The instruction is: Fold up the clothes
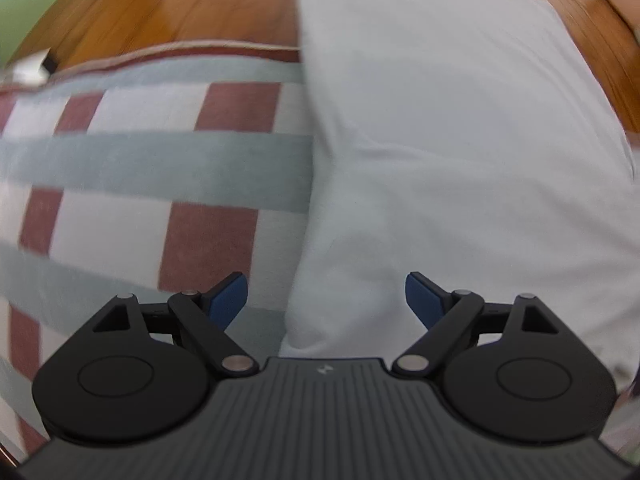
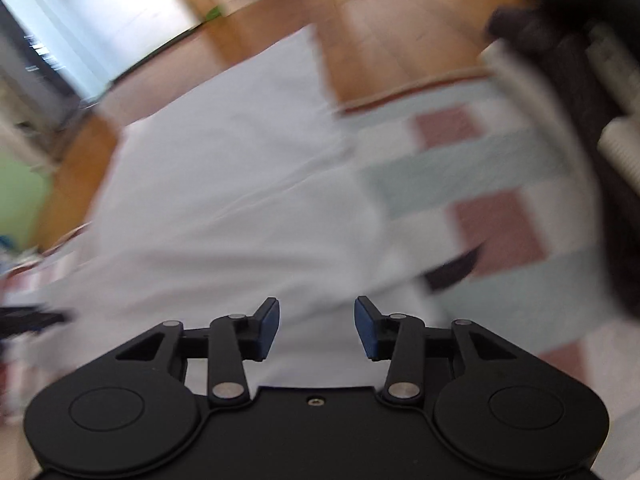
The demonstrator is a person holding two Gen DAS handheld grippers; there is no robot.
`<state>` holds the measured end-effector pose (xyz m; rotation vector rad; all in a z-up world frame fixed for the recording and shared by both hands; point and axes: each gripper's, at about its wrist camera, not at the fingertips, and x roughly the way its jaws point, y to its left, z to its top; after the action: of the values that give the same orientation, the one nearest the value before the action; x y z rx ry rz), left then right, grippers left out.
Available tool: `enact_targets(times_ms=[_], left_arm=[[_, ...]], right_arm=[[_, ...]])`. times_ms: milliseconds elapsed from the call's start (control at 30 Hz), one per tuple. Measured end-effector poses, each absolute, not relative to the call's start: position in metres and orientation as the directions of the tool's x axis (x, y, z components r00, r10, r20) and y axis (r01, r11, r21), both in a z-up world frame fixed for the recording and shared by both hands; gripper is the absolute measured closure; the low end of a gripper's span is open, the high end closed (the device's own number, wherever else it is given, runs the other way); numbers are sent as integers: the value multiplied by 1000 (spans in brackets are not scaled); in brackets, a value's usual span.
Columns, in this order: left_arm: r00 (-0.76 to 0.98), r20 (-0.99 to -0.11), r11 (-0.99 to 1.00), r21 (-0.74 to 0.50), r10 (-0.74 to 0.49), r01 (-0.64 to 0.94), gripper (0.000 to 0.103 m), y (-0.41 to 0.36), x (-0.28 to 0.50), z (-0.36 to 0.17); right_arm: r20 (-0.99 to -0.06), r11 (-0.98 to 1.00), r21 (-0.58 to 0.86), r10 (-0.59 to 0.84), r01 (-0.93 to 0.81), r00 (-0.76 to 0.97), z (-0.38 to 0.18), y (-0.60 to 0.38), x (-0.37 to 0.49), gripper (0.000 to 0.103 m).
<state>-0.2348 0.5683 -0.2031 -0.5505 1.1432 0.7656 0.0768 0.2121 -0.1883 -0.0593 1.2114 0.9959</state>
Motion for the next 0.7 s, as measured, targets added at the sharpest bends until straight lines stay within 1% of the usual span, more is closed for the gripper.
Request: enact_targets(times_ms=[67,100,167,200,233,300,367,400,433,500,633,667,700], left_arm=[[194,-943,670,38,268,-742,5,566,-237,-206],[189,-950,669,28,250,-743,5,567,-241,-211],[189,-960,663,-5,206,-748,6,571,-248,-220],[216,-962,654,-55,169,-755,15,574,-251,-222],[247,-959,648,-100,140,-755,25,576,-254,-223],[312,-942,666,-154,124,-730,91,574,-252,-217],[324,-932,697,-123,164,-707,92,564,-245,-208],[304,-931,719,-69,203,-691,92,557,-240,-204],[290,-928,730,-32,231,-683,92,552,-238,-202],[254,-926,722,29,279,-691,92,548,-239,-198],[198,-929,706,89,314,-703,90,550,-239,-197],[184,-928,706,107,323,-700,85,549,-238,-197],[170,-928,707,126,333,-696,78,548,-237,-198]], right_arm=[[-798,536,487,593,-690,-102,-194,211,58,56],[-806,509,484,577,-711,-136,-197,213,48,56],[-826,466,445,544,-764,-150,-201,219,30,56],[-833,455,429,534,-780,-146,-204,225,25,56],[-839,447,415,526,-792,-143,-208,230,21,53],[-847,458,401,516,-793,-131,-214,242,19,47],[-862,475,370,495,-799,-105,-220,249,16,48],[-879,481,334,470,-810,-83,-222,253,14,63],[-897,461,297,434,-836,-79,-221,253,10,87],[-934,383,222,349,-897,-83,-217,251,-1,94],[-952,333,175,296,-926,-74,-212,247,-9,96],[-956,325,166,286,-931,-70,-216,248,-9,96],[-957,315,154,282,-936,-63,-217,249,-11,95]])
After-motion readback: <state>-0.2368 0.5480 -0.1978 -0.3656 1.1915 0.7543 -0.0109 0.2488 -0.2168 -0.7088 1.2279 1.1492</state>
